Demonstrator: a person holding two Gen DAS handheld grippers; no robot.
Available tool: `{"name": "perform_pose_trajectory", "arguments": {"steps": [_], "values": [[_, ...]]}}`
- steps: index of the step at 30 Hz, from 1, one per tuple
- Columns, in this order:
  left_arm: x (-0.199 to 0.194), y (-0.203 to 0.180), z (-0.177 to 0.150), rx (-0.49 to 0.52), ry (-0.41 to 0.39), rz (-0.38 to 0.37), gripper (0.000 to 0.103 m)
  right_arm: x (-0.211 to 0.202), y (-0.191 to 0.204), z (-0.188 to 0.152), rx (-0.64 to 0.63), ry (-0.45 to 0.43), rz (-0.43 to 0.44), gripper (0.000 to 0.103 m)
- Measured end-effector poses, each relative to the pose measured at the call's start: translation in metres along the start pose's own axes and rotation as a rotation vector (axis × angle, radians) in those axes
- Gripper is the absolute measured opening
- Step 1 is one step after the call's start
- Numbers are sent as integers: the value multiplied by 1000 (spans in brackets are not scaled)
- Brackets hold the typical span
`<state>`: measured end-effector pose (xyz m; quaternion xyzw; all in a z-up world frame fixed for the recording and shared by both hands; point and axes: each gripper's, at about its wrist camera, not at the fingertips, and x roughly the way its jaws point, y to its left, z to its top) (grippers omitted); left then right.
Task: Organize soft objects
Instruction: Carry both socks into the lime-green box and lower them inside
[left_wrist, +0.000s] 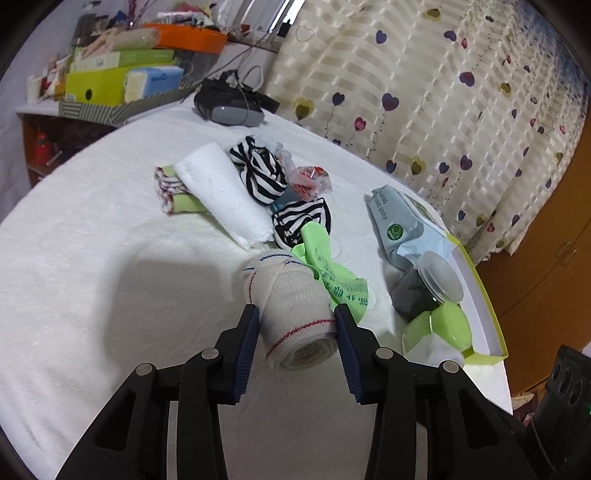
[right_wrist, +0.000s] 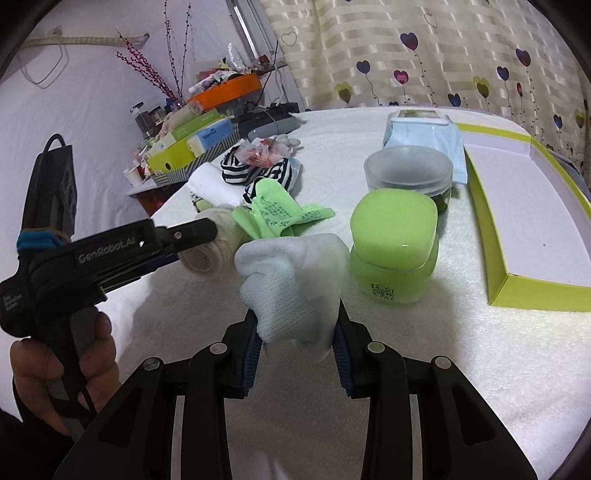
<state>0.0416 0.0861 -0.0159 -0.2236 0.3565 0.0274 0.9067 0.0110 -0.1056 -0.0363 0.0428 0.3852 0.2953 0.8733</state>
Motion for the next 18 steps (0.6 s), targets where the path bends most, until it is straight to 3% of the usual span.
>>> {"name": "perform_pose_trajectory", "arguments": {"steps": [18], "values": [[-51, -37, -5, 110, -101, -25, 39, -44, 4, 10, -43, -108, -24, 36]]}}
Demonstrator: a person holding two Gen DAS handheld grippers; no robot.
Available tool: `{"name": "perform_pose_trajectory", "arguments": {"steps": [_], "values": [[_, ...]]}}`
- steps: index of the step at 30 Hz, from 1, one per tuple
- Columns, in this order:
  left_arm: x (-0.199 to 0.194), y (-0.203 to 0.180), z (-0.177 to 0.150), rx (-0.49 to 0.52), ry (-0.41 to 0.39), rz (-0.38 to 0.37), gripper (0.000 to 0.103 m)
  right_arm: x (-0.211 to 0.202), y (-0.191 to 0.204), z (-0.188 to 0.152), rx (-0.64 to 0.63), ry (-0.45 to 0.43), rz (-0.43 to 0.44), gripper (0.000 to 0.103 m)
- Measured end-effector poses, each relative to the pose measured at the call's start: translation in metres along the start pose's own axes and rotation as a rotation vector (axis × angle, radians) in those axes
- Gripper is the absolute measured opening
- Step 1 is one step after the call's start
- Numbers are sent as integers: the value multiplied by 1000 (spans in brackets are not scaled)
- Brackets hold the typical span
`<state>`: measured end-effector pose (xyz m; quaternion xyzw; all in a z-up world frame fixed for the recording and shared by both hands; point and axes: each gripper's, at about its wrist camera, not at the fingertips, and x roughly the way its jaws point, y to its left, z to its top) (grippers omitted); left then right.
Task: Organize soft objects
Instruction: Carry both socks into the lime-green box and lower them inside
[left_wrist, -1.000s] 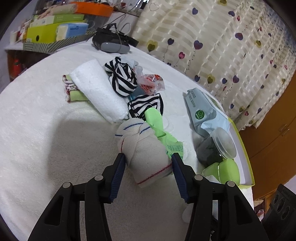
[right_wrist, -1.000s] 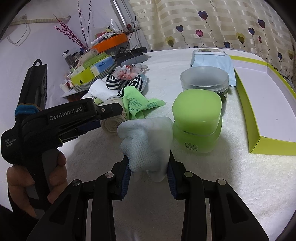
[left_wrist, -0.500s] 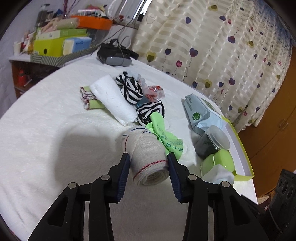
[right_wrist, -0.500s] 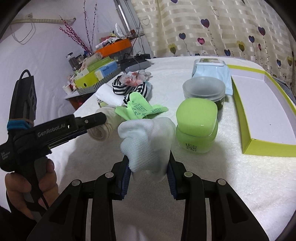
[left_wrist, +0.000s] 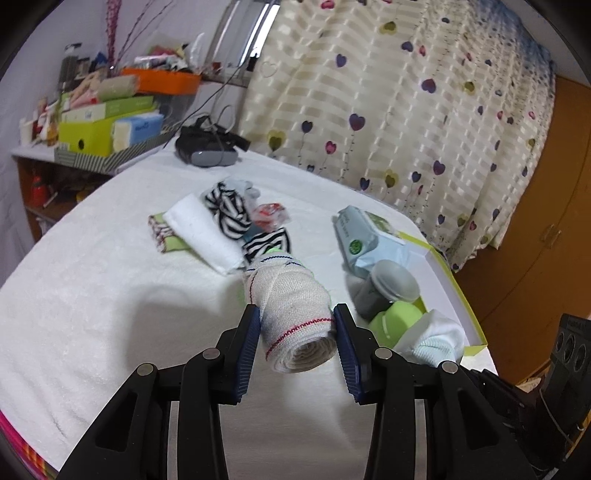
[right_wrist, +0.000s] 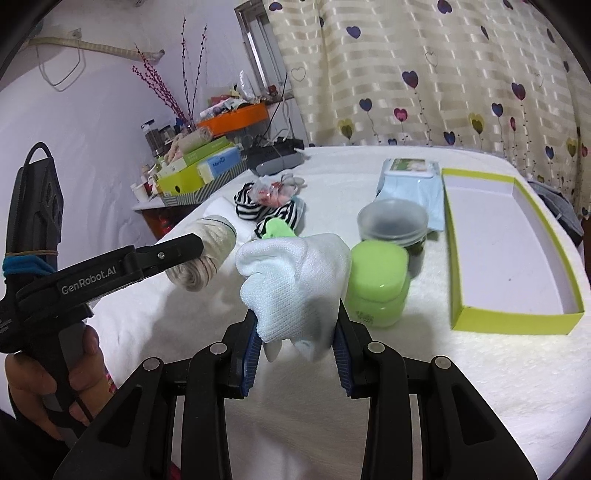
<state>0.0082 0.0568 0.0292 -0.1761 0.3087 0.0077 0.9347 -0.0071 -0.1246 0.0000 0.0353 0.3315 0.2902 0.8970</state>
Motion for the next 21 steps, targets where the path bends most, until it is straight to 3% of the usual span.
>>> {"name": "perform_pose_trajectory", "arguments": {"steps": [10, 21], "values": [[8, -48, 12, 86, -6, -61, 39, -20, -31, 12, 33, -47, -50, 36], [32, -116, 24, 182, 9, -144, 39, -36, -95, 28, 114, -79, -129, 36]]}}
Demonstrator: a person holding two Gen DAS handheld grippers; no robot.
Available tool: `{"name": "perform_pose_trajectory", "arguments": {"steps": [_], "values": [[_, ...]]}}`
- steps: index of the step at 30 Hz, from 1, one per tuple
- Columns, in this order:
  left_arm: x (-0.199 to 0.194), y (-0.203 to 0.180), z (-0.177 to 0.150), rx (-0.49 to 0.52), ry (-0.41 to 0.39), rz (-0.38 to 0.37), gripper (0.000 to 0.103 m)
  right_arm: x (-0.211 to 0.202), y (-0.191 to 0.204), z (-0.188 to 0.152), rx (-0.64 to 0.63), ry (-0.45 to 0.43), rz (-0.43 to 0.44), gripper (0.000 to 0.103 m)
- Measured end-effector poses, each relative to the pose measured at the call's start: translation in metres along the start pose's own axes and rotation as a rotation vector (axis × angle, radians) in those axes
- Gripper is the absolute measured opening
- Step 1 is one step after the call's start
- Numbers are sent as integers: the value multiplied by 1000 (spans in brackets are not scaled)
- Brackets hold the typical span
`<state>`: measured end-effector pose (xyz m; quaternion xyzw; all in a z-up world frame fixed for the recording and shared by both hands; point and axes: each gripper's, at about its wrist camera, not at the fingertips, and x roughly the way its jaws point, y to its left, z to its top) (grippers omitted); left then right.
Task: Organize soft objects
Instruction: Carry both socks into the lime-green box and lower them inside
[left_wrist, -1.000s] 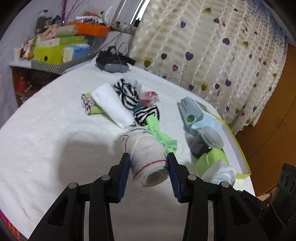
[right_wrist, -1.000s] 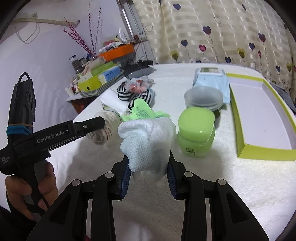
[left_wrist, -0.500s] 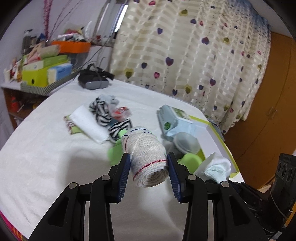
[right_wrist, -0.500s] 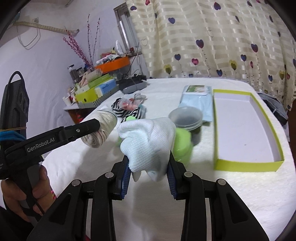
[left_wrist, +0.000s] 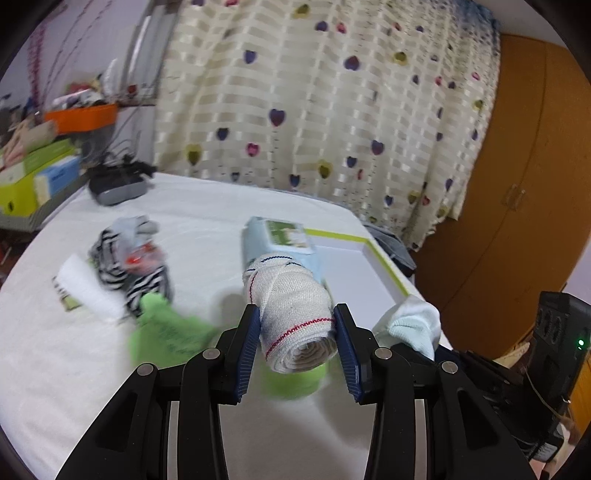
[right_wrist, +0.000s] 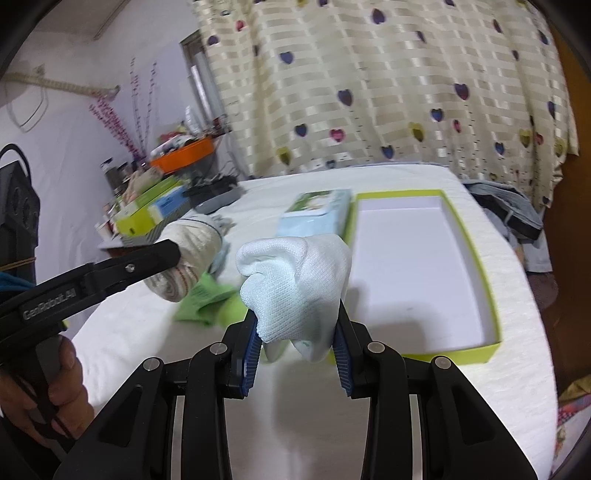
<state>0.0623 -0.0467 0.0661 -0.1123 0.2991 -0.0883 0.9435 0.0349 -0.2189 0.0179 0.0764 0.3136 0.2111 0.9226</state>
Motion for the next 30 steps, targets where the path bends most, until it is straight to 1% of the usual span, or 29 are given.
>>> {"name": "perform_pose_trajectory", "arguments": {"steps": [4, 11, 15, 19, 26, 30], "values": [[17, -21, 7, 36, 11, -31, 39, 3, -27, 8, 29, 2, -42, 36], [60, -52, 10, 81, 74, -89, 39, 18, -62, 15, 54, 44, -106, 36], [82, -67, 8, 107, 111, -123, 39, 27, -77, 16, 63, 71, -128, 36], [103, -79, 4, 130, 147, -140, 39, 38, -88, 15, 67, 108, -139, 36], [131, -84, 1, 139, 194, -127, 39, 47, -102, 15, 63, 142, -156, 37], [144, -84, 1, 134, 213, -121, 40, 52, -104, 16, 35, 151, -172, 45]]}}
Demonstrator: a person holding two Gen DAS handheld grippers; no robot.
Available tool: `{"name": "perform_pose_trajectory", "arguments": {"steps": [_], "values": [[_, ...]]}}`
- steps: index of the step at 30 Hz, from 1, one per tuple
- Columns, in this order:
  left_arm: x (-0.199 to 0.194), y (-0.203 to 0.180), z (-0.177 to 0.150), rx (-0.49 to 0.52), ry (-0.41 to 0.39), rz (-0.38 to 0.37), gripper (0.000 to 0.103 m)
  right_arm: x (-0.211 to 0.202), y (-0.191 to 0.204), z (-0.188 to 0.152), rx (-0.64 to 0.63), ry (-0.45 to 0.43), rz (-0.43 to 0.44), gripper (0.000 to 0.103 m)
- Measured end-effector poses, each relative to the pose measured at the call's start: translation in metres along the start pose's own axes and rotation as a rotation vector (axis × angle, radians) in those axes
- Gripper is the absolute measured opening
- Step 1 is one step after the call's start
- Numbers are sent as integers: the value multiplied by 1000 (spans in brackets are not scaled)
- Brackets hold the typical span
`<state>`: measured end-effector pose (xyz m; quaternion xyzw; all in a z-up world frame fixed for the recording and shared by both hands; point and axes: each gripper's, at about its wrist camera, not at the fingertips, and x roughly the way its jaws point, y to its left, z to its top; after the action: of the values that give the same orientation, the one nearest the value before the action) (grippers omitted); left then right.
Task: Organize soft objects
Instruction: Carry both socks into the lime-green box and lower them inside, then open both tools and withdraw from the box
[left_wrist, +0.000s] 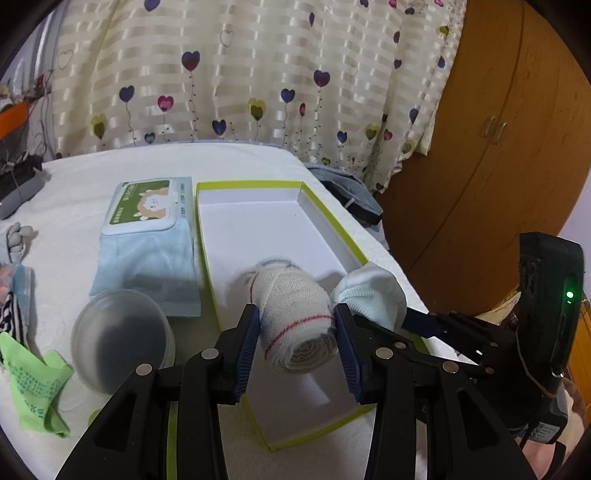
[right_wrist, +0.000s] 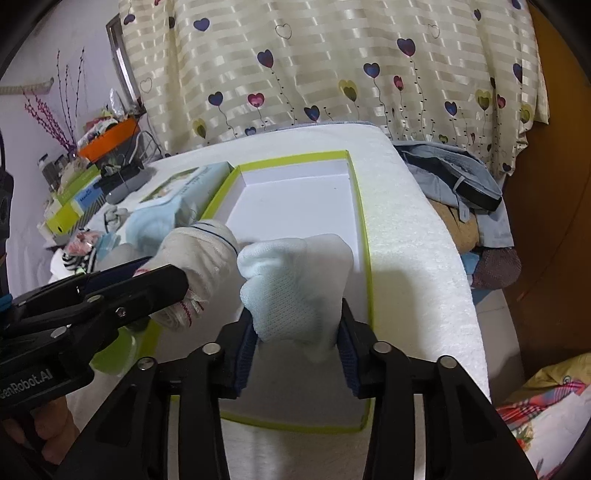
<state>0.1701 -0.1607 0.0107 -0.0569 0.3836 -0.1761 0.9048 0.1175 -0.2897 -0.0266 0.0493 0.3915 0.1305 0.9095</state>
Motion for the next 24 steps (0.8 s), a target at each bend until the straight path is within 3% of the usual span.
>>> {"name": "perform_pose_trajectory", "arguments": {"steps": [14, 17, 24], "values": [[0, 3, 1, -2, 2, -27, 42, -16, 0, 3, -20, -33, -44, 48], [-6, 2, 1, 0, -3, -33, 42, -27, 1, 1, -7, -57, -61, 65], [-41, -6, -2, 33, -59, -50, 42, -56, 11, -4, 8, -96, -57, 66]]}}
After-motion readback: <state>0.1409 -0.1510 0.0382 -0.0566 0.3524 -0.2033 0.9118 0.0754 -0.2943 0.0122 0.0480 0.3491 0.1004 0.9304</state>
